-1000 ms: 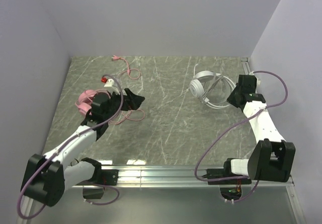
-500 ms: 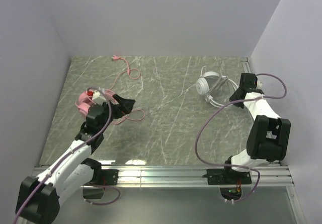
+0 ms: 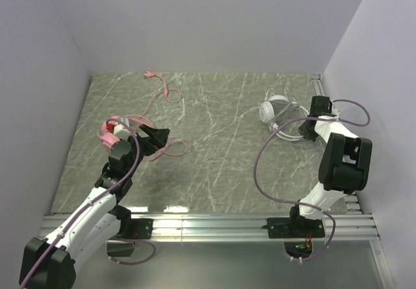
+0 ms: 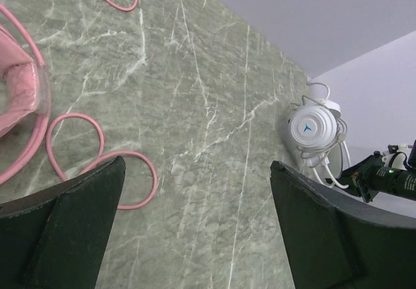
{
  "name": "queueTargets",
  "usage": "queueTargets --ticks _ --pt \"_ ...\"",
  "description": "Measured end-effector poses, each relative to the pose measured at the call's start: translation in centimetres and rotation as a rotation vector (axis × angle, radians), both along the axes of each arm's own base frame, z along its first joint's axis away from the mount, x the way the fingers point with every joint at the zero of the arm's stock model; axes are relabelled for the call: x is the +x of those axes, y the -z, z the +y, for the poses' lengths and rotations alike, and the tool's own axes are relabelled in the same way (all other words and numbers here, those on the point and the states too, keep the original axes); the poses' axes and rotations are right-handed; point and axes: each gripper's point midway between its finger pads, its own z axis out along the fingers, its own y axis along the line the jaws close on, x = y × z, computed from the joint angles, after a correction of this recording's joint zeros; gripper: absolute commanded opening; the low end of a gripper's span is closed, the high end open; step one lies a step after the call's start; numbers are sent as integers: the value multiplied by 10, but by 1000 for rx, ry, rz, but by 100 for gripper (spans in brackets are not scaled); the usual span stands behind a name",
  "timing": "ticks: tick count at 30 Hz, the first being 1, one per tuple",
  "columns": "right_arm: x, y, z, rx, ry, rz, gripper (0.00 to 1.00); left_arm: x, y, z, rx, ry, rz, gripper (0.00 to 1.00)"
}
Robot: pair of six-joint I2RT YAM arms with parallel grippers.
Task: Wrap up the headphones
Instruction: Place the headphones on the table
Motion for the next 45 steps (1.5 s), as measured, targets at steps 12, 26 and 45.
queueTargets --ticks 12,26,45 --pt "3 9 -14 -25 48 16 0 0 4 0 5 1 12 99" --pt "1 25 -18 -21 76 52 21 -1 6 -2 6 14 20 99" --pt "13 10 -29 -10 123 -34 77 -2 7 -3 8 20 26 99"
